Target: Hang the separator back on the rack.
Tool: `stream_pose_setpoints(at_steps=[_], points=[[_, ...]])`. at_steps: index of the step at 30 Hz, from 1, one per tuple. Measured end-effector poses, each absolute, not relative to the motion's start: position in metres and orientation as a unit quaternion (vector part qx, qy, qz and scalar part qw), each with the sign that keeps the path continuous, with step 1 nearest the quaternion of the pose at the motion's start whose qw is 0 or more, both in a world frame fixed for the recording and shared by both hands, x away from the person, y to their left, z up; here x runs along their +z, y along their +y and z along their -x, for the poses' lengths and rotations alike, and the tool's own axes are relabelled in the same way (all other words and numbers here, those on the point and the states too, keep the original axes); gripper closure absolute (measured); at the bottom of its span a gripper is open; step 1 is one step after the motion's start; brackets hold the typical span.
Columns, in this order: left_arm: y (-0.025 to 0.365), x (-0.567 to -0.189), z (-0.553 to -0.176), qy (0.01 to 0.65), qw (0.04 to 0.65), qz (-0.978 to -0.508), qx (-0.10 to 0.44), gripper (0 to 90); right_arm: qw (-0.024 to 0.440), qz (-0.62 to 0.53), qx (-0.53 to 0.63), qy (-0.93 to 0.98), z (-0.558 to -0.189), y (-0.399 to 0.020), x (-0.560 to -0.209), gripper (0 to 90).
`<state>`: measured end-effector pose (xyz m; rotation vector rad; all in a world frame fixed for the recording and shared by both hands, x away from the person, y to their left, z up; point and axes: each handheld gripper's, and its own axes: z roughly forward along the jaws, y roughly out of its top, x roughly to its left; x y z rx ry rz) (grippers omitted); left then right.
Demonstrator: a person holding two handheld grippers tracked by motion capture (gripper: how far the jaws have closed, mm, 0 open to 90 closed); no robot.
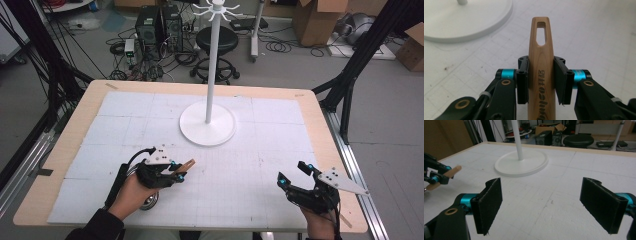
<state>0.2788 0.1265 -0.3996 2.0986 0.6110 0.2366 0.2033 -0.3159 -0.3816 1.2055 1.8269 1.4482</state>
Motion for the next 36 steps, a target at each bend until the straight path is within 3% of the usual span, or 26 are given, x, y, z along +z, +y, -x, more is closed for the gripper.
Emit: stream_pose_setpoints(at_steps=[6,14,23,32,36], points=[[0.14,-0.383,-0.269,0.241,0.52,-0.817,0.065,67.3,0.247,-0.422,0.534,0.69,-0.204,-0.305,-0.378,16.7],[0.15,-0.366,-0.254,0.21,0.574,-0.79,0.051,67.3,0.196,-0.364,0.55,0.726,-0.205,-0.279,-0.372,16.7],[0.155,-0.359,-0.243,0.18,0.611,-0.77,0.045,67.3,0.103,-0.287,0.619,0.724,-0.209,-0.246,-0.361,19.9],[0.156,-0.357,-0.24,0.159,0.638,-0.753,0.027,67.3,0.052,-0.216,0.64,0.736,-0.215,-0.212,-0.344,20.2],[0.155,-0.357,-0.238,0.151,0.644,-0.749,0.023,67.3,0.033,-0.197,0.659,0.725,-0.224,-0.2,-0.336,25.7]])
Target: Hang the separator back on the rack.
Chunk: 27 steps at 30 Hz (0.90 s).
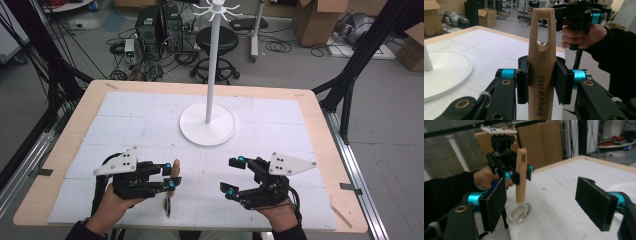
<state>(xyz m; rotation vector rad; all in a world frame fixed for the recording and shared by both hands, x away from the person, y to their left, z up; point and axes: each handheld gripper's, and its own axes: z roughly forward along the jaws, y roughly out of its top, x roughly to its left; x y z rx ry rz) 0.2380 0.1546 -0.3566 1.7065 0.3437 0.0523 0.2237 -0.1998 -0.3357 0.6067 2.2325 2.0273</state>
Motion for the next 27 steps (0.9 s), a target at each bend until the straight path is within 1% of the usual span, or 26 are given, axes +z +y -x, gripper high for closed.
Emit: stream_pose_setpoints(at_steps=[9,13,14,16,19,25,27], points=[[0.151,-0.355,-0.235,0.136,0.657,-0.741,0.008,67.3,0.016,-0.143,0.663,0.734,-0.238,-0.161,-0.319,33.2],[0.149,-0.353,-0.233,0.124,0.659,-0.742,0.0,67.3,-0.003,-0.115,0.659,0.743,-0.244,-0.144,-0.316,40.4],[0.148,-0.353,-0.232,0.121,0.659,-0.743,0.001,67.3,-0.015,-0.104,0.657,0.747,-0.247,-0.137,-0.316,43.0],[0.148,-0.353,-0.232,0.118,0.659,-0.743,-0.002,67.3,-0.02,-0.101,0.656,0.747,-0.248,-0.134,-0.316,43.8],[0.148,-0.353,-0.232,0.114,0.659,-0.744,-0.006,67.3,-0.045,-0.089,0.66,0.745,-0.25,-0.126,-0.317,47.4],[0.148,-0.353,-0.231,0.108,0.664,-0.74,-0.013,67.3,-0.058,-0.076,0.659,0.746,-0.253,-0.118,-0.319,52.3],[0.147,-0.353,-0.231,0.106,0.665,-0.739,-0.014,67.3,-0.058,-0.071,0.658,0.747,-0.253,-0.116,-0.319,57.0]])
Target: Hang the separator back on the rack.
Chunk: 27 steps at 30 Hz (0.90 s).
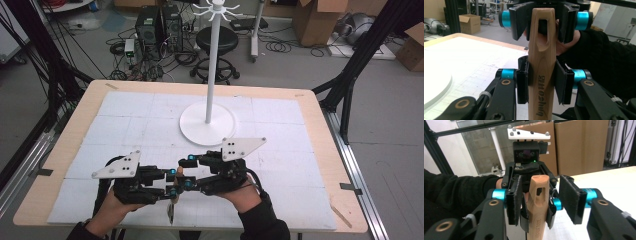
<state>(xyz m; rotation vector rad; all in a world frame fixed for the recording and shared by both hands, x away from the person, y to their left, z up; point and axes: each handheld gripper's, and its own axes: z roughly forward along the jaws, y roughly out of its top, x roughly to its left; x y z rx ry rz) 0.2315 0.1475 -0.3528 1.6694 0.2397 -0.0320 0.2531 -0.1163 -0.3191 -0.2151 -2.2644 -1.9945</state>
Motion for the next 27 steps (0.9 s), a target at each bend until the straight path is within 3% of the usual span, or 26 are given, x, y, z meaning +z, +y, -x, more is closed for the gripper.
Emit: stream_pose_setpoints(at_steps=[4,16,17,20,27], points=[[0.147,-0.353,-0.231,0.101,0.667,-0.738,-0.02,67.3,0.058,0.054,-0.658,-0.749,-0.252,-0.114,-0.319,68.1],[0.15,-0.352,-0.233,0.111,0.68,-0.725,-0.019,66.6,0.047,0.088,-0.663,-0.742,-0.247,-0.111,-0.315,70.8],[0.149,-0.353,-0.233,0.114,0.68,-0.724,-0.015,65.3,0.042,0.092,-0.662,-0.743,-0.246,-0.11,-0.314,70.8],[0.148,-0.355,-0.233,0.133,0.675,-0.725,-0.008,47.1,0.017,0.115,-0.653,-0.748,-0.243,-0.108,-0.309,70.9],[0.146,-0.361,-0.234,0.158,0.658,-0.736,0.02,37.9,-0.027,0.165,-0.65,-0.742,-0.242,-0.11,-0.297,70.8]])
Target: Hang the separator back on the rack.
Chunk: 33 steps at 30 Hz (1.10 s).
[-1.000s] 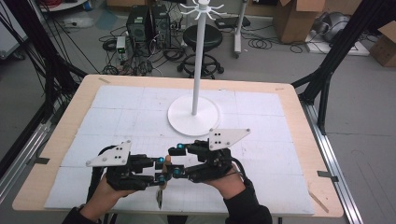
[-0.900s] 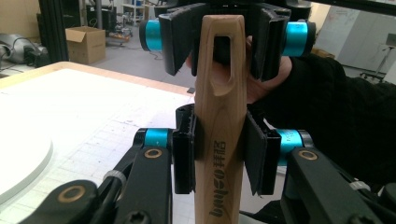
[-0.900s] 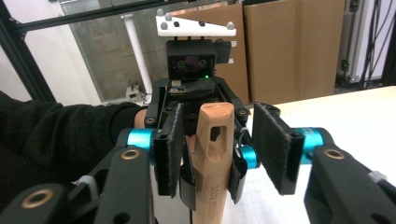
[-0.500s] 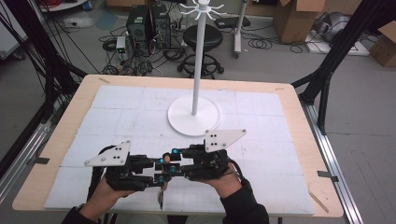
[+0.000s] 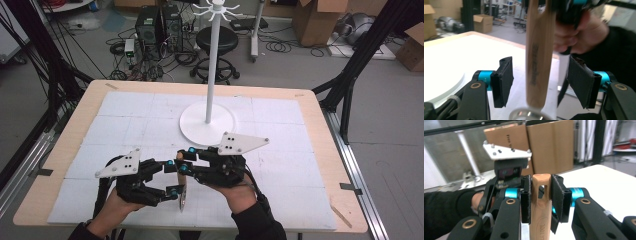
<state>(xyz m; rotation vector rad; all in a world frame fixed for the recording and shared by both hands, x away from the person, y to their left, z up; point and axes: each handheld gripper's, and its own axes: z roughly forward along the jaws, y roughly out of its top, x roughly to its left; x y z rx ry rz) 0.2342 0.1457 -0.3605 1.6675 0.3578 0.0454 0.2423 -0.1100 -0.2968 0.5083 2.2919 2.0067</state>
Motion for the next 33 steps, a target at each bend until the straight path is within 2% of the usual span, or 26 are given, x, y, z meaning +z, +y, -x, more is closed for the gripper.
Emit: stream_pose_setpoints(at_steps=[8,11,18,25,26,27,28,31,33], points=[[0.142,-0.367,-0.234,0.187,0.638,-0.745,0.05,40.9,0.083,-0.191,0.64,0.739,-0.231,-0.105,-0.281,70.9],[0.141,-0.366,-0.233,0.187,0.634,-0.748,0.058,47.5,0.1,-0.207,0.637,0.736,-0.228,-0.102,-0.277,70.8],[0.14,-0.367,-0.232,0.178,0.626,-0.757,0.058,69.1,0.103,-0.235,0.634,0.73,-0.225,-0.099,-0.281,70.7],[0.141,-0.365,-0.232,0.166,0.618,-0.767,0.047,70.7,0.076,-0.229,0.646,0.724,-0.227,-0.101,-0.285,68.6],[0.141,-0.365,-0.232,0.163,0.621,-0.766,0.041,70.7,0.063,-0.216,0.654,0.722,-0.229,-0.103,-0.286,60.4],[0.142,-0.364,-0.232,0.158,0.626,-0.763,0.036,70.7,0.058,-0.208,0.662,0.718,-0.231,-0.105,-0.287,45.7],[0.142,-0.364,-0.232,0.152,0.631,-0.76,0.03,70.7,0.055,-0.204,0.665,0.716,-0.232,-0.106,-0.289,36.5],[0.143,-0.362,-0.232,0.126,0.636,-0.761,0.004,70.7,0.049,-0.154,0.663,0.731,-0.238,-0.114,-0.296,25.0],[0.142,-0.361,-0.231,0.109,0.638,-0.762,-0.014,70.7,0.031,-0.116,0.666,0.736,-0.24,-0.118,-0.301,21.1]])
